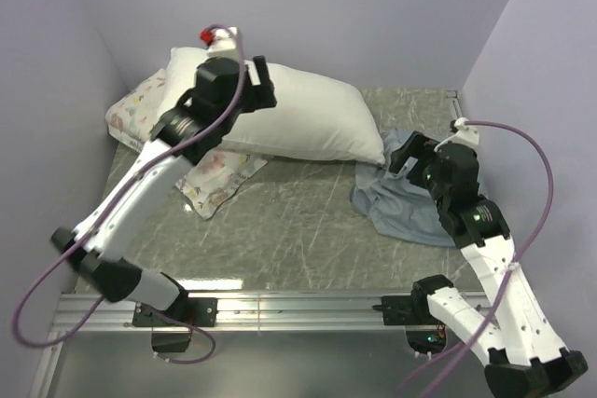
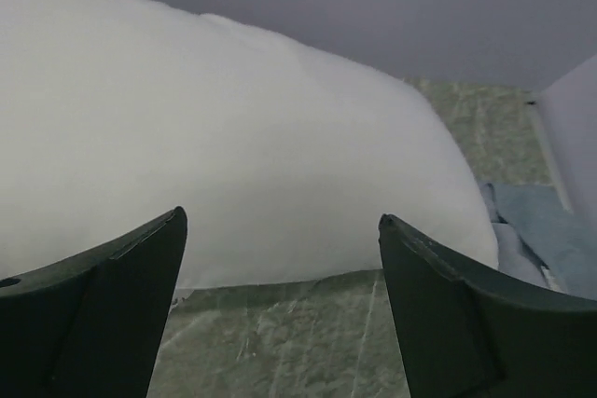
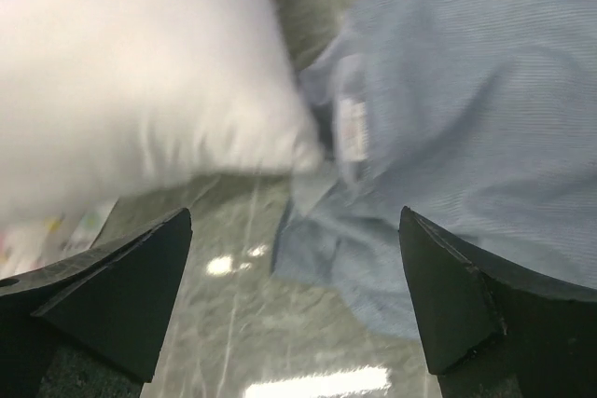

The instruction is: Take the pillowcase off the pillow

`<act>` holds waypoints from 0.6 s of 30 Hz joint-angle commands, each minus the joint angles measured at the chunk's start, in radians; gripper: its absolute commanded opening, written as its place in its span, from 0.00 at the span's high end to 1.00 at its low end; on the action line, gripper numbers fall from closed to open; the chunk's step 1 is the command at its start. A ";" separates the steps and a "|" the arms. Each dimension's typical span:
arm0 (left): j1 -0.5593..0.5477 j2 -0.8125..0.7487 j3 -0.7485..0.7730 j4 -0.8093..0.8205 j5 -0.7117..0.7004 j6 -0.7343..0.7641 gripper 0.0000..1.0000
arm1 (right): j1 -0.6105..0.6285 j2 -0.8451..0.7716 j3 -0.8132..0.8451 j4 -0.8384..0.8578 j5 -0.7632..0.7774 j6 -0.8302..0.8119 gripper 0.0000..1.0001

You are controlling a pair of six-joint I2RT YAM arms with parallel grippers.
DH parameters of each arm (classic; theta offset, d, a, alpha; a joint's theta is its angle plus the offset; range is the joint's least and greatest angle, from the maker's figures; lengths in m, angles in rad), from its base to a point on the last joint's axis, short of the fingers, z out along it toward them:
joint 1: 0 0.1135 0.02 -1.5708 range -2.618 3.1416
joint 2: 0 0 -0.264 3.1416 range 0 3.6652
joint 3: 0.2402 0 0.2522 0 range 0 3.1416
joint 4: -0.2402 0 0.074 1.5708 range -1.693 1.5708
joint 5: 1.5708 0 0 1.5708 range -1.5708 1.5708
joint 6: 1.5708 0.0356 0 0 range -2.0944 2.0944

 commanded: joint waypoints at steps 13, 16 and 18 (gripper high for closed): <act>-0.071 -0.634 -0.722 0.180 0.068 -0.100 0.09 | 0.257 -0.219 -0.171 0.057 -0.074 0.017 0.00; -0.071 -0.701 -0.796 0.160 0.039 -0.111 0.09 | 0.270 -0.270 -0.224 0.059 -0.054 0.021 0.00; -0.071 -0.732 -0.831 0.149 0.036 -0.124 0.09 | 0.282 -0.290 -0.269 0.073 -0.030 0.032 0.00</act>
